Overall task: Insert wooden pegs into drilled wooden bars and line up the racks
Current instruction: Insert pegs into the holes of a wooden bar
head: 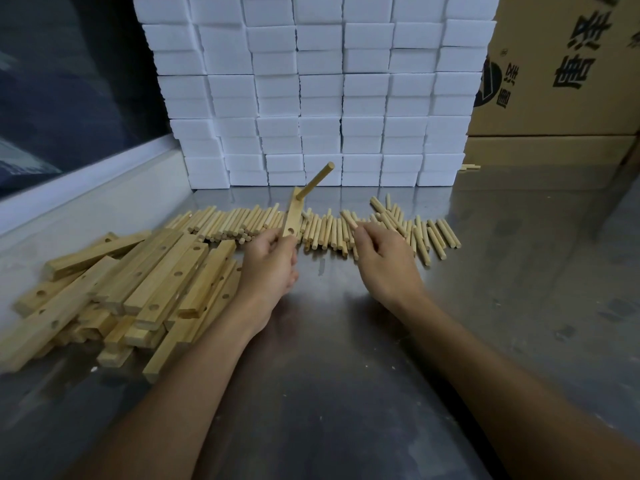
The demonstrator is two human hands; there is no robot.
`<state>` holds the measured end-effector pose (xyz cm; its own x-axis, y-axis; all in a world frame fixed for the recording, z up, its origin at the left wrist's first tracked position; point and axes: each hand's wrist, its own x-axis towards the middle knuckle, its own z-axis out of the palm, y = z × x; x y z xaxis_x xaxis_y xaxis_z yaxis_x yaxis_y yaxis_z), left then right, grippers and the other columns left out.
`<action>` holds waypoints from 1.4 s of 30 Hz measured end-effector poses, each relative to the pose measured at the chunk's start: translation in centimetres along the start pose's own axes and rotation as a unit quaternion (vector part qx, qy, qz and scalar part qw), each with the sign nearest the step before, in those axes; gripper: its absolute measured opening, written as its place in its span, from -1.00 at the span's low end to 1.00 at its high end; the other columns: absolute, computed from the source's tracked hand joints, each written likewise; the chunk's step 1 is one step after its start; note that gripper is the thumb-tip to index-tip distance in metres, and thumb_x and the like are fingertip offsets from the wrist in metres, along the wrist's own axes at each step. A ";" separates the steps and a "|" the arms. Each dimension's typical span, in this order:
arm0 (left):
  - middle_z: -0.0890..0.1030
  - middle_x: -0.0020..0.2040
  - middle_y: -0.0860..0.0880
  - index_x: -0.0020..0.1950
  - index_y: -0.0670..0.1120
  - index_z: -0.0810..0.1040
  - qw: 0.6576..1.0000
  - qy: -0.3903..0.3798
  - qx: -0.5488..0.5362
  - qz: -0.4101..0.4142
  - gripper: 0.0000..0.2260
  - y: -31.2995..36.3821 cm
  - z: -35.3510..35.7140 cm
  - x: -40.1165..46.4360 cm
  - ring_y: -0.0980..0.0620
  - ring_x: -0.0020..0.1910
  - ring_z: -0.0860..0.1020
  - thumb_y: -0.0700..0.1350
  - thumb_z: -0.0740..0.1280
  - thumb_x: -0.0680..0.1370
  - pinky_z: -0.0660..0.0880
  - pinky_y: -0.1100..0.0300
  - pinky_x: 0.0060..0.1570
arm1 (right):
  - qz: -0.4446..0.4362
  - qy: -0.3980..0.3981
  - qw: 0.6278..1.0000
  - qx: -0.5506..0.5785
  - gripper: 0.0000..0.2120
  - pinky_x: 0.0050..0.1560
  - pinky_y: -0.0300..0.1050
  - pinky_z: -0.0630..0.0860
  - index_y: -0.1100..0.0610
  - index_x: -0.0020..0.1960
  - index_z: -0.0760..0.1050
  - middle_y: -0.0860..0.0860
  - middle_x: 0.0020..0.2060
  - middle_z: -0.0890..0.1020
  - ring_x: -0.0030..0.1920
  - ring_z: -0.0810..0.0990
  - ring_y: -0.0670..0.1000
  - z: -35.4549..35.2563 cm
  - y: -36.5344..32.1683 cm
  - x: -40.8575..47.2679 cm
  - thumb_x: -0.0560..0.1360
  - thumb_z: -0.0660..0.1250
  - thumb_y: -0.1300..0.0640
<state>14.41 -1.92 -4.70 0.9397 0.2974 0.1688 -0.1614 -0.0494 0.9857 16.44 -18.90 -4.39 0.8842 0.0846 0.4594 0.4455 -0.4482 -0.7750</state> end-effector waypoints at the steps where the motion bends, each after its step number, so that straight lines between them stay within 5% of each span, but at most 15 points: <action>1: 0.41 -0.41 0.06 -0.14 -0.11 0.46 1.000 -0.011 -0.006 -0.001 -0.85 -0.1 0.1 0.0 0.07 -0.50 0.29 -0.19 0.21 0.62 0.18 0.26 -0.56 | -0.012 -0.008 1.000 0.007 -0.74 -0.31 -0.07 0.40 0.17 -0.09 0.55 -0.01 -0.38 0.48 -0.39 0.38 -0.11 0.2 -0.1 0.0 0.67 0.16 0.13; 4: 0.41 -0.39 0.06 -0.12 -0.08 0.49 0.999 -0.039 -0.009 0.000 -0.83 -0.4 0.4 0.0 0.08 -0.49 0.31 -0.18 0.20 0.64 0.21 0.28 -0.55 | -0.082 -0.035 0.996 -0.009 -0.82 -0.36 -0.25 0.42 0.16 0.11 0.64 -0.08 -0.35 0.58 -0.39 0.47 -0.15 0.6 -0.6 -0.4 0.63 0.27 0.17; 7: 0.40 -0.37 0.06 -0.12 -0.07 0.50 0.999 -0.052 -0.005 0.010 -0.82 -0.6 0.2 0.0 0.08 -0.48 0.30 -0.17 0.19 0.66 0.21 0.28 -0.55 | -0.118 -0.028 0.993 -0.018 -0.84 -0.35 -0.37 0.41 0.18 0.10 0.66 -0.12 -0.34 0.61 -0.36 0.52 -0.17 0.7 -0.8 -0.7 0.61 0.33 0.18; 19: 0.36 -0.38 0.07 -0.23 0.12 0.55 0.996 -0.059 0.053 0.047 -0.70 -0.5 0.6 -0.7 0.03 -0.44 0.29 -0.12 0.22 0.65 0.21 0.19 -0.47 | -0.173 -0.006 0.981 -0.083 -0.83 -0.15 0.06 0.56 0.18 0.10 0.68 0.05 -0.23 0.69 -0.24 0.60 0.01 0.3 -1.3 -0.5 0.60 0.34 0.18; 23: 0.38 -0.43 0.14 -0.05 0.09 0.59 0.990 -0.055 0.100 0.080 -0.83 -0.7 0.8 -0.8 0.01 -0.41 0.31 -0.08 0.23 0.65 0.25 0.05 -0.33 | -0.197 -0.031 0.965 -0.171 -0.80 -0.14 0.10 0.53 0.15 0.15 0.65 0.06 -0.15 0.62 -0.17 0.56 0.08 0.2 -1.7 -0.2 0.60 0.33 0.13; 28: 0.48 -0.46 0.30 -0.09 0.15 0.52 0.979 -0.047 0.165 0.111 -0.79 -0.5 1.0 -1.0 0.27 -0.48 0.42 -0.13 0.24 0.65 0.28 0.41 -0.45 | -0.208 -0.034 0.952 -0.222 -0.73 -0.26 0.08 0.48 0.20 -0.08 0.63 0.05 -0.29 0.55 -0.27 0.51 0.09 0.2 -2.2 -0.4 0.64 0.25 0.07; 34: 0.46 -0.51 0.21 -0.22 0.17 0.47 0.972 -0.039 0.189 0.135 -0.73 -0.5 1.1 -1.4 0.23 -0.53 0.36 -0.12 0.27 0.64 0.28 0.42 -0.52 | -0.130 -0.022 0.971 -0.198 -0.65 -0.33 -0.08 0.28 0.06 -0.32 0.43 -0.09 -0.51 0.36 -0.41 0.42 0.07 0.6 -1.9 -0.7 0.63 0.25 0.01; 39: 0.53 -0.35 0.43 -0.20 0.25 0.40 0.967 -0.044 0.202 0.146 -0.69 -0.2 1.1 -1.5 0.37 -0.41 0.47 -0.12 0.27 0.65 0.36 0.51 -0.37 | -0.149 -0.015 0.964 -0.220 -0.76 -0.25 0.04 0.54 0.13 0.00 0.60 0.02 -0.33 0.63 -0.27 0.60 0.10 0.6 -2.2 -0.8 0.62 0.26 -0.01; 42: 0.59 -0.29 0.24 -0.15 0.28 0.41 0.964 -0.050 0.210 0.153 -0.70 -0.1 1.2 -1.6 0.45 -0.31 0.48 -0.13 0.27 0.65 0.36 0.53 -0.29 | -0.138 -0.031 0.973 -0.184 -0.79 -0.25 0.00 0.53 0.16 -0.05 0.59 -0.03 -0.40 0.57 -0.33 0.56 0.04 0.3 -2.2 -0.6 0.59 0.32 0.02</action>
<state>13.27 -3.51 -5.08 0.8951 0.1146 0.4309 -0.3196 -0.5089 0.7993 14.97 -17.66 -3.11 0.7493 0.2963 0.5922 0.5978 -0.6874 -0.4125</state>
